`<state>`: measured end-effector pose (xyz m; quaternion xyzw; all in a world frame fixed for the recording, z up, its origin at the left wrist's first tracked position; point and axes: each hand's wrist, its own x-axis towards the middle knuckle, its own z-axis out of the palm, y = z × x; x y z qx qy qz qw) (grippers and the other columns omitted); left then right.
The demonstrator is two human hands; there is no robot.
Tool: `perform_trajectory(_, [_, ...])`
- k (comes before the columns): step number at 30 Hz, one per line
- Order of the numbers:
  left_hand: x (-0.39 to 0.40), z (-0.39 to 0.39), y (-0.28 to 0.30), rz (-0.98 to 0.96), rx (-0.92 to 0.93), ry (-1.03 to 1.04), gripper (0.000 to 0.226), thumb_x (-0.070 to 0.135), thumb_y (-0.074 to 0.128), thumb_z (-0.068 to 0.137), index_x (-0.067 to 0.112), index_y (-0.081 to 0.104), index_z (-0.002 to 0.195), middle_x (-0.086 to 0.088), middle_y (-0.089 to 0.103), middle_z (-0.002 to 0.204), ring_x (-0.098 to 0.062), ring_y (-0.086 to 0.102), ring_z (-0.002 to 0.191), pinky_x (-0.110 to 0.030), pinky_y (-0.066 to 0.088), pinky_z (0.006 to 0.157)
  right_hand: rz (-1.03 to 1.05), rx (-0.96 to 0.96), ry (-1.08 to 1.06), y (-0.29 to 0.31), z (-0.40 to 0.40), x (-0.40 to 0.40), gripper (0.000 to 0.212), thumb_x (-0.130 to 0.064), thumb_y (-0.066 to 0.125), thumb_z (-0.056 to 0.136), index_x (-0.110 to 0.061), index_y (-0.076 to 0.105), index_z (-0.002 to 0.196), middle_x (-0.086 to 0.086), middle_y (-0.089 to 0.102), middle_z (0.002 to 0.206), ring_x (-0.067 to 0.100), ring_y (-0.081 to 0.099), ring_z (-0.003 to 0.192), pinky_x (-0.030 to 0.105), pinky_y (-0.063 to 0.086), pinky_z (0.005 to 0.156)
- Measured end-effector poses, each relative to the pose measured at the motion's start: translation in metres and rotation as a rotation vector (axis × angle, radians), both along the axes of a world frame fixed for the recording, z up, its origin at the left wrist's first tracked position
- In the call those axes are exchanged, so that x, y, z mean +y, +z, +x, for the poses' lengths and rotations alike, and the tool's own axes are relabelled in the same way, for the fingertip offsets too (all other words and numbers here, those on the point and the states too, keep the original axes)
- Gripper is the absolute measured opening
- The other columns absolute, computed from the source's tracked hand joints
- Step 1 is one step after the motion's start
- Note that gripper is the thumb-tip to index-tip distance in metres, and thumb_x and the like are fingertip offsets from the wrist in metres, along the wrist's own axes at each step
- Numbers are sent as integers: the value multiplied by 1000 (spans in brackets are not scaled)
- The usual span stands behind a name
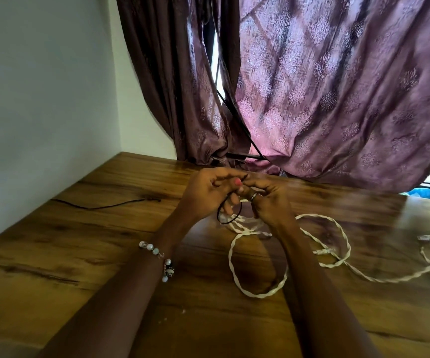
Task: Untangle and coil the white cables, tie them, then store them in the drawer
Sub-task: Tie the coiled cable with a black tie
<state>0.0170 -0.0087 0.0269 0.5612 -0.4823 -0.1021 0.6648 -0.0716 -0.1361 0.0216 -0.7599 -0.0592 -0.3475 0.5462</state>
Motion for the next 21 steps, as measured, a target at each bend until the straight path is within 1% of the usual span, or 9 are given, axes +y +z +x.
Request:
perform_trajectory(2, [2, 1, 1, -5, -20, 41, 14, 7, 57, 93, 3, 65, 103, -9, 62, 56, -26, 56, 41, -32, 51, 43, -28, 19, 11, 0, 1, 3, 10, 13, 57, 84, 13, 67, 86, -11, 69, 65, 0, 64, 62, 14, 48, 60])
perform_trajectory(4, [6, 2, 2, -18, -165, 152, 10, 11, 58, 94, 5, 65, 98, -8, 63, 55, -24, 57, 40, -34, 51, 41, -52, 28, -4, -1, 3, 5, 12, 11, 59, 84, 7, 69, 87, -10, 71, 70, 4, 66, 68, 16, 50, 63])
perform_trajectory(6, [9, 5, 4, -52, -323, 276, 12, 18, 54, 97, 8, 61, 97, -8, 62, 51, -21, 58, 37, -33, 48, 36, -43, 30, -12, 1, 3, 7, 18, 11, 60, 83, 2, 69, 95, -14, 72, 74, 0, 67, 73, 14, 50, 68])
perform_trajectory(9, [10, 9, 5, -179, -274, 431, 15, 18, 49, 99, 5, 56, 98, -10, 59, 49, -20, 55, 34, -28, 43, 34, -28, 84, -29, 3, 0, 9, 24, 8, 63, 82, -1, 66, 105, -18, 71, 68, -6, 64, 67, 10, 47, 63])
perform_trajectory(12, [10, 16, 7, -272, -42, 601, 15, 17, 44, 101, 5, 53, 96, -9, 60, 51, -16, 48, 30, -20, 37, 34, -13, 129, -27, 4, -4, 11, 19, 2, 64, 84, -6, 68, 101, -16, 69, 62, -6, 61, 58, 9, 44, 53])
perform_trajectory(15, [13, 33, 9, -303, 385, 675, 15, 18, 44, 100, 8, 51, 92, -4, 60, 53, -13, 50, 30, -21, 38, 35, 2, 137, -21, 7, -6, 15, 18, 2, 63, 85, 0, 67, 102, -18, 67, 57, -7, 58, 53, 5, 40, 50])
perform_trajectory(18, [16, 39, 12, -387, 718, 595, 27, 18, 41, 102, 6, 46, 78, -1, 58, 45, -11, 58, 37, -20, 43, 37, 12, 171, 15, 10, -9, 18, 12, 3, 65, 83, 3, 68, 94, -14, 63, 51, -4, 52, 43, 5, 35, 44])
perform_trajectory(19, [16, 38, 13, -424, 793, 550, 29, 17, 40, 102, 7, 44, 76, 0, 58, 41, -10, 60, 39, -20, 46, 40, 4, 182, 21, 10, -9, 18, 10, 2, 67, 81, 3, 70, 91, -12, 64, 54, -3, 53, 45, 7, 37, 46])
perform_trajectory(21, [16, 35, 13, -497, 899, 459, 25, 15, 40, 102, 8, 44, 79, -3, 63, 45, -9, 64, 45, -18, 50, 45, 2, 188, 4, 10, -8, 18, 8, -2, 70, 80, 3, 71, 86, -10, 66, 58, -2, 53, 49, 11, 38, 49])
